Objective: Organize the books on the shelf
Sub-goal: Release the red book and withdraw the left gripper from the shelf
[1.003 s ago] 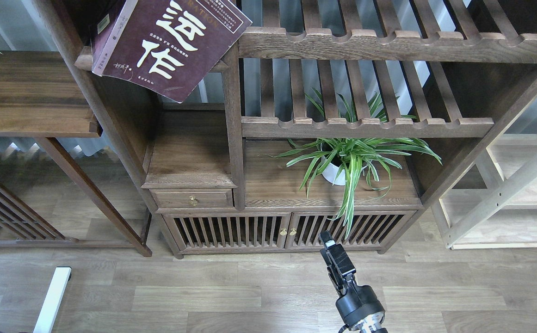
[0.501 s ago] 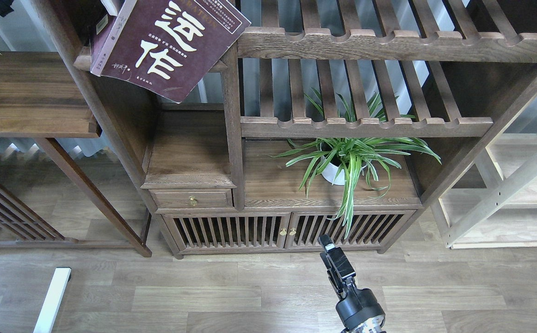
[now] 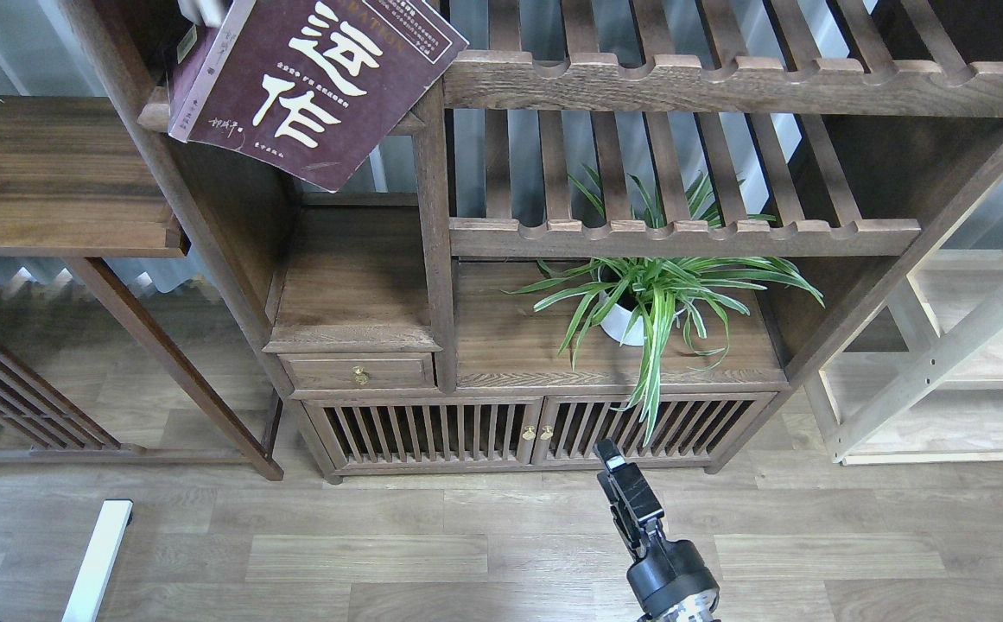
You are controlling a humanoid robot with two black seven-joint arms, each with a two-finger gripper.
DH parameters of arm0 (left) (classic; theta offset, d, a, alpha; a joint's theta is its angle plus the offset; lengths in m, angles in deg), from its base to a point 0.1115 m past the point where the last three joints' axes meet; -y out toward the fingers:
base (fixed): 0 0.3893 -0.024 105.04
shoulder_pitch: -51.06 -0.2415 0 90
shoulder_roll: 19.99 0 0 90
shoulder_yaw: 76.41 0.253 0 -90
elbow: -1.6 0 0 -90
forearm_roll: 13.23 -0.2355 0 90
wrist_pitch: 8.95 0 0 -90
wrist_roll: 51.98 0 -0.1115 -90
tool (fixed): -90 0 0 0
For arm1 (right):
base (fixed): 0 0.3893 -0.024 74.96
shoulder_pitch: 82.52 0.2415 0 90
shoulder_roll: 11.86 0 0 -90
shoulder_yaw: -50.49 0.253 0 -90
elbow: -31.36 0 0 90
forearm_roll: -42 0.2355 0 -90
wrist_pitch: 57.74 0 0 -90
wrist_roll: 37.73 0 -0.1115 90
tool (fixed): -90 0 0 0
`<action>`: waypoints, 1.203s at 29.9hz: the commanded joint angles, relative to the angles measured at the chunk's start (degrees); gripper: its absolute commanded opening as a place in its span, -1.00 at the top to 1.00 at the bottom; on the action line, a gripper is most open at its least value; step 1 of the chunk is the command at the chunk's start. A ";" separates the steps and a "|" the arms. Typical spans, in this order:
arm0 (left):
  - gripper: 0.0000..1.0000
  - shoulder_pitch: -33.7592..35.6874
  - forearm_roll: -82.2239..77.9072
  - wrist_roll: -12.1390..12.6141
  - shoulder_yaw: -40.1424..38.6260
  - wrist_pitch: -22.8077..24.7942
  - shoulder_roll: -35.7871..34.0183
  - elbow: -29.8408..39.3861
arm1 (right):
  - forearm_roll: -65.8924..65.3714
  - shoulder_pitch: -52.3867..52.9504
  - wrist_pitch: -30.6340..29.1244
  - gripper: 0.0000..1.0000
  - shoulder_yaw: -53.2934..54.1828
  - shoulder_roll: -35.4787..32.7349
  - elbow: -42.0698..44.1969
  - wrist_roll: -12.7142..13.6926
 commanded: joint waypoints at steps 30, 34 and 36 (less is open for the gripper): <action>-0.28 -10.25 5.97 1.49 -1.30 6.29 -15.82 16.47 | 0.35 4.48 4.35 -0.72 -0.26 0.00 -0.35 0.08; -0.28 -15.87 8.33 0.53 -2.88 7.87 -20.04 21.74 | 0.71 7.12 8.56 -0.72 -0.17 0.00 -2.19 0.26; -0.27 -18.16 9.91 0.35 -3.76 10.50 -21.19 24.03 | 0.88 8.35 10.76 -0.74 -0.08 0.00 -3.86 0.35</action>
